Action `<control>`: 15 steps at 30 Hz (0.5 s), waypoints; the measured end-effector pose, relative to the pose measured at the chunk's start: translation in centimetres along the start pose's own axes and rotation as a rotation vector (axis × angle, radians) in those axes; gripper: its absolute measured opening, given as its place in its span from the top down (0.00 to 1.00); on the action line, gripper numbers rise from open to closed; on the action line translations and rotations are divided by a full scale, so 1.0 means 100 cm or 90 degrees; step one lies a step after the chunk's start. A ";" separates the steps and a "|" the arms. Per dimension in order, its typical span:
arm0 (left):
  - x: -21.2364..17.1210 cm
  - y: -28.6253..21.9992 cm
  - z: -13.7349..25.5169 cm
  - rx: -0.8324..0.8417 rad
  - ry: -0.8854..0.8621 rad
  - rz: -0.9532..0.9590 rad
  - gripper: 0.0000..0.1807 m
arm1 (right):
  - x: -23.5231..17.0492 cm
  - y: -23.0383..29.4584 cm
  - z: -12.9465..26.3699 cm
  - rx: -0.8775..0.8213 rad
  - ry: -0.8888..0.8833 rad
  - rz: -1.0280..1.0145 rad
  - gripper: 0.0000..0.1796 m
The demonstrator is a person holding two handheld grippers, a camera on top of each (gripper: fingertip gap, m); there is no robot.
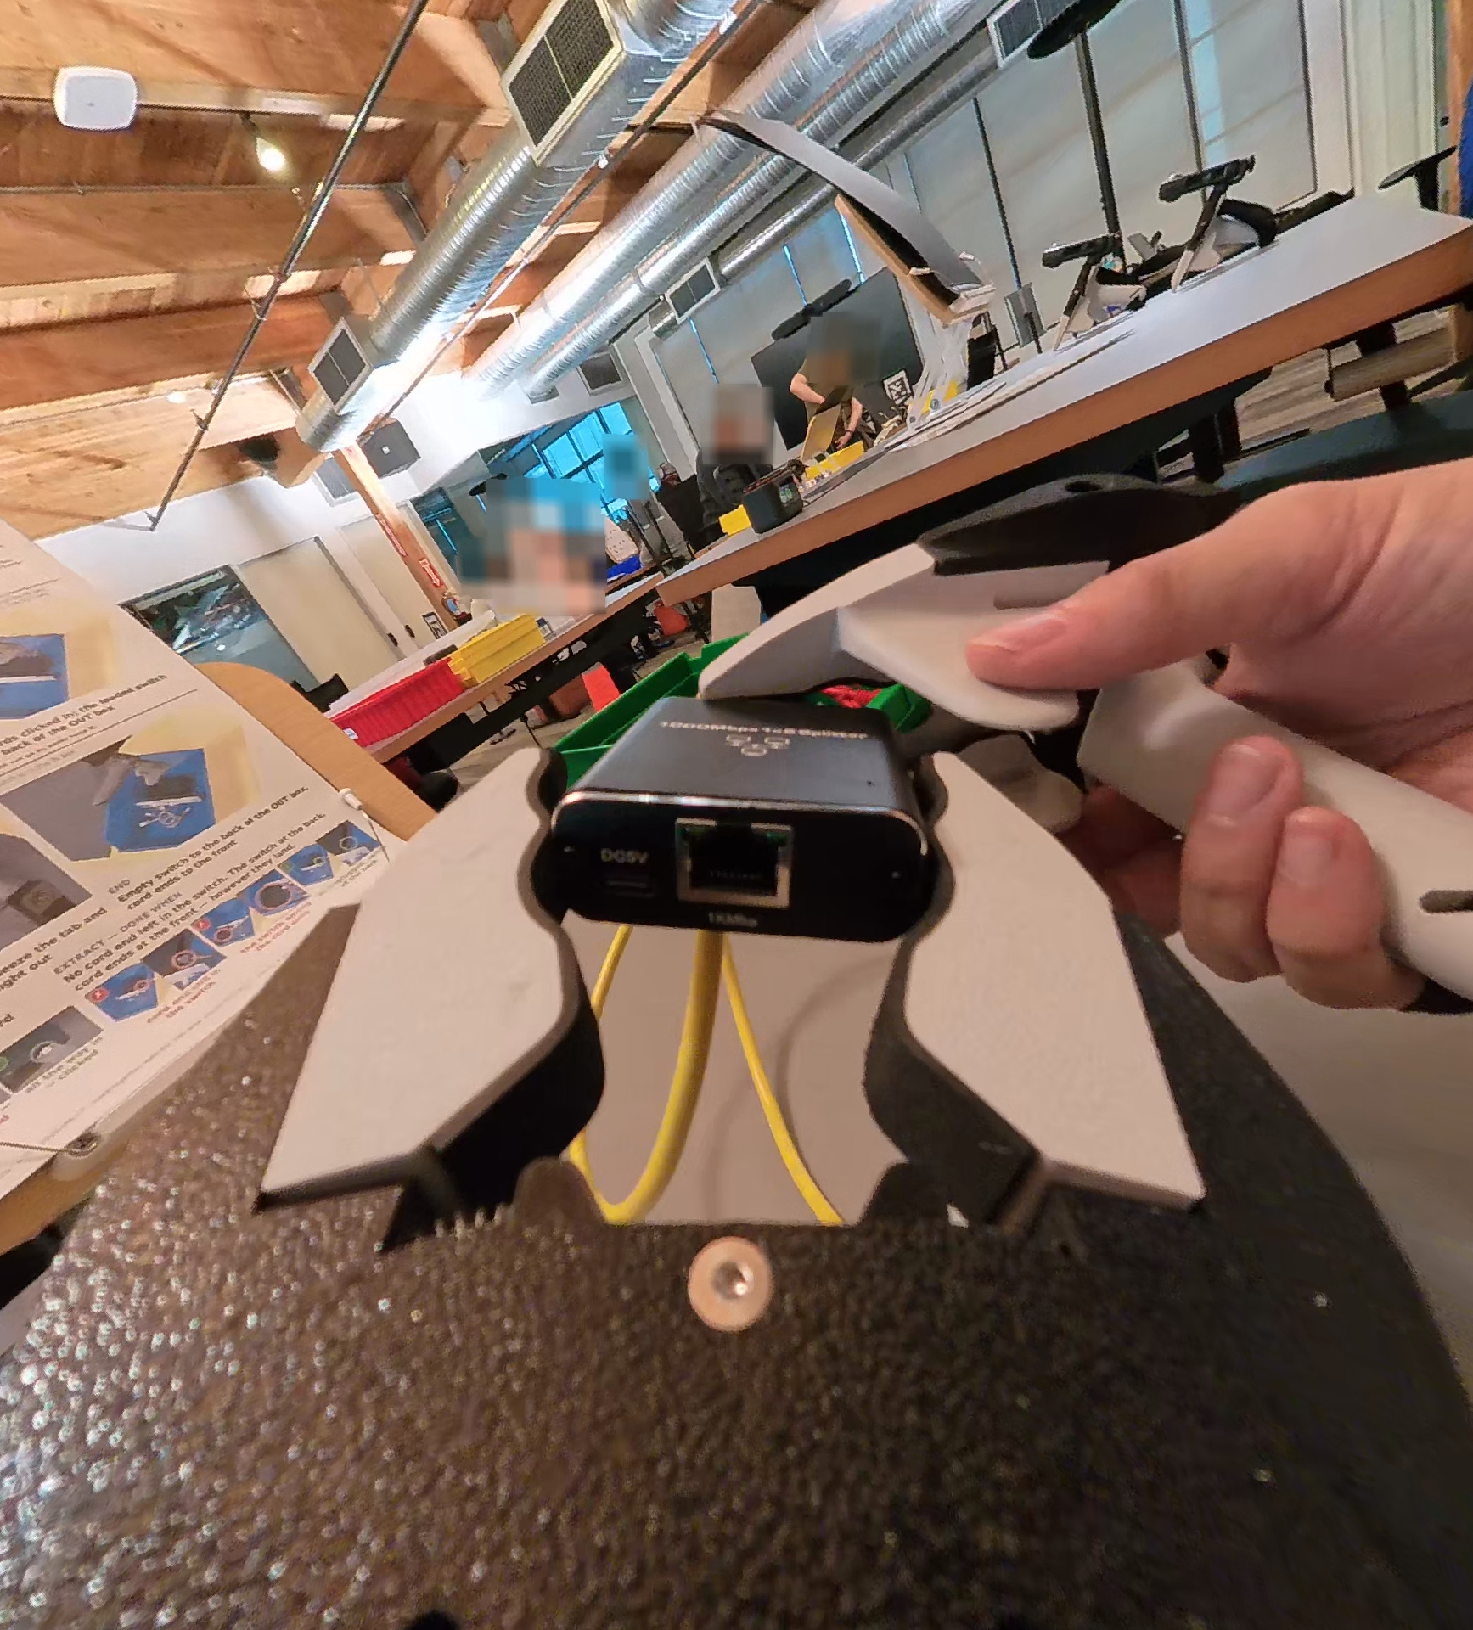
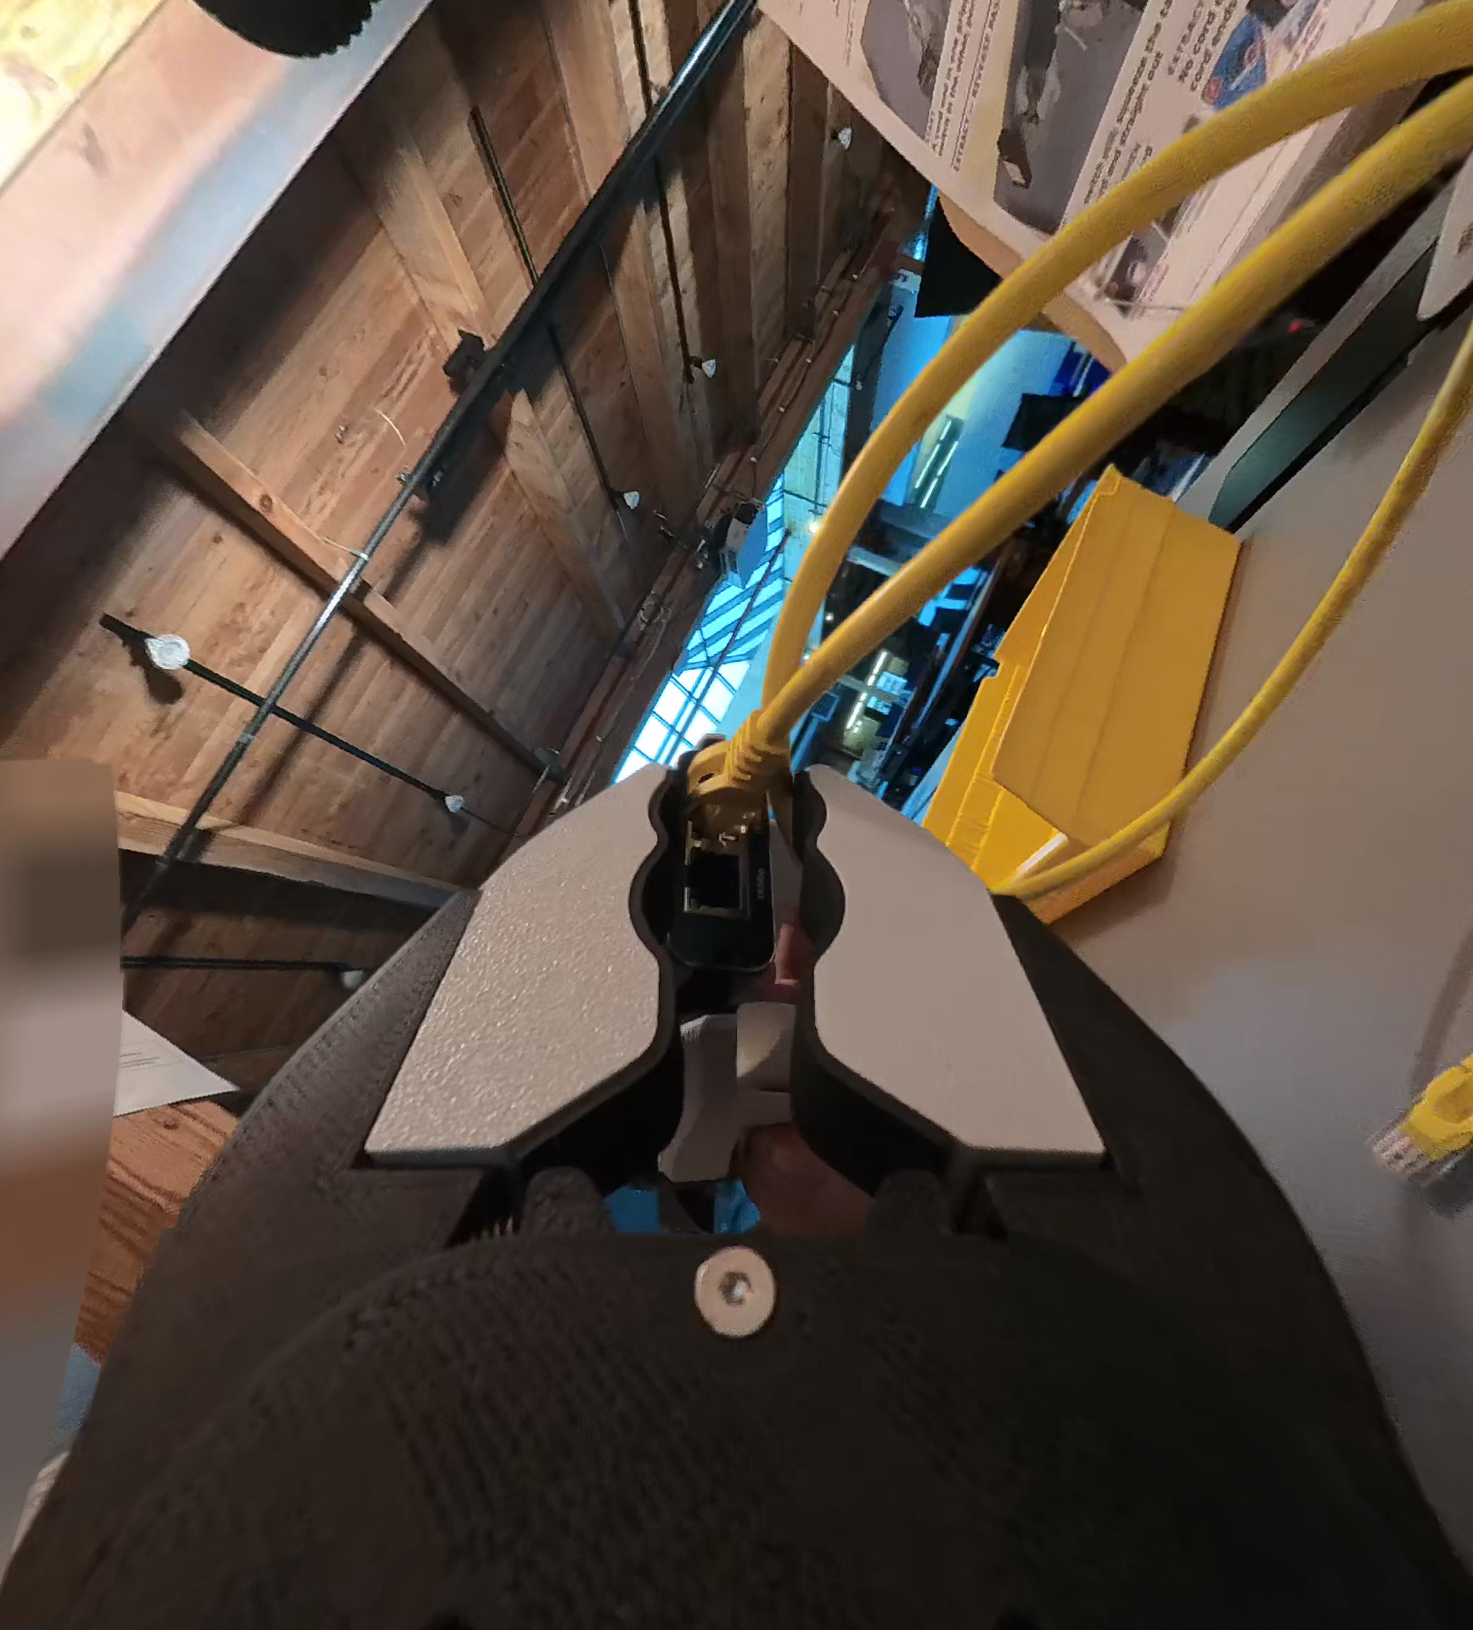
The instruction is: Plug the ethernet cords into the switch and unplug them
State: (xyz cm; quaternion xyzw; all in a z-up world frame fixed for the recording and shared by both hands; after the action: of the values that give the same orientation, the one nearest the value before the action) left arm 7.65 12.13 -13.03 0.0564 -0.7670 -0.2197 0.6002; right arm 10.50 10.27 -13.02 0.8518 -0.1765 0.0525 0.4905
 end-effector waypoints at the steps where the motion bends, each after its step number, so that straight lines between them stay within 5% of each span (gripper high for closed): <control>1: 0.000 0.000 0.000 0.001 0.000 -0.004 0.59 | 0.000 0.000 0.000 0.006 -0.003 -0.008 0.87; 15: 0.000 -0.003 0.000 -0.009 0.002 0.012 0.59 | 0.000 0.000 0.003 0.010 0.011 0.029 0.88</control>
State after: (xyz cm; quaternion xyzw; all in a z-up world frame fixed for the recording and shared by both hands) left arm 7.59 11.86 -13.11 0.0451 -0.7650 -0.2193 0.6039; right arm 10.50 10.02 -13.11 0.8509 -0.1915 0.0726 0.4837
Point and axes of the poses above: each gripper's, where its closed fingertips meet, z back along the fingers, x out of its top, y = z × x across the jaws, the point moved 2 cm from there along z, back along the fingers, and after that the axes turned 10 degrees about x, right-handed, at the moved point
